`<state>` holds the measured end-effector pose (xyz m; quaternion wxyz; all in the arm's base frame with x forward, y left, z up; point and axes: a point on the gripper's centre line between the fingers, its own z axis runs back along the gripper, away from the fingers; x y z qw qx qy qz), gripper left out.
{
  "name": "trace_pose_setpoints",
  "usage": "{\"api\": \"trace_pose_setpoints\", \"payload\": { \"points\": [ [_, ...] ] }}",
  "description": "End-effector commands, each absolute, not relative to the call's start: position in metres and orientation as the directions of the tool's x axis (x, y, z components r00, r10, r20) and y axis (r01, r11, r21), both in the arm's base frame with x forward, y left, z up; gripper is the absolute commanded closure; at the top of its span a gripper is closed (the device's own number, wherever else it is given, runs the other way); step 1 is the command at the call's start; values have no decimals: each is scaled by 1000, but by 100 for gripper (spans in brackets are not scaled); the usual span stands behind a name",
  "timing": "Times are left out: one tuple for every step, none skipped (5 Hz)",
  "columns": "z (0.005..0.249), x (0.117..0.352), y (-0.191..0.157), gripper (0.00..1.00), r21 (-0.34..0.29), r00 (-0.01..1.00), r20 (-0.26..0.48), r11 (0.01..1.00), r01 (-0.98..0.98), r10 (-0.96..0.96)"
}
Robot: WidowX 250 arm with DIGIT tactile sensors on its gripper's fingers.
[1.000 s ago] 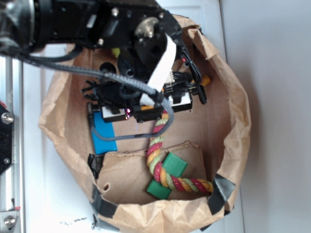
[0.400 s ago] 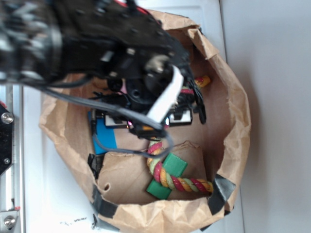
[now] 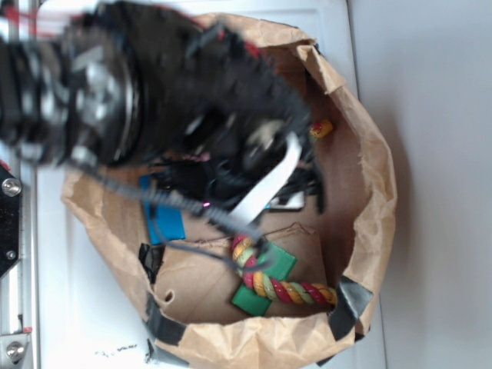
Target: Grab the multicolored rope.
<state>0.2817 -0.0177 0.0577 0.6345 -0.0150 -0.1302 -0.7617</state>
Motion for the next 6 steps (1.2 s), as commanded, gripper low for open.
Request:
{"api": "trace_pose_setpoints", "payload": {
  "points": [
    [60,305,-14,0,243,-221,162,-178,954,-962],
    [57,315,-11,0,246,-204,179,-157,956,-962],
    [60,320,-10,0,232,-187,193,-140,962,-963],
    [54,303,-19,0,226,-157,193,-112,968,-969],
    [46,295,-24,0,223,-146,188,-102,969,-971],
    [41,288,-26,0,230,-129,188,-84,969,-974]
  ]
}}
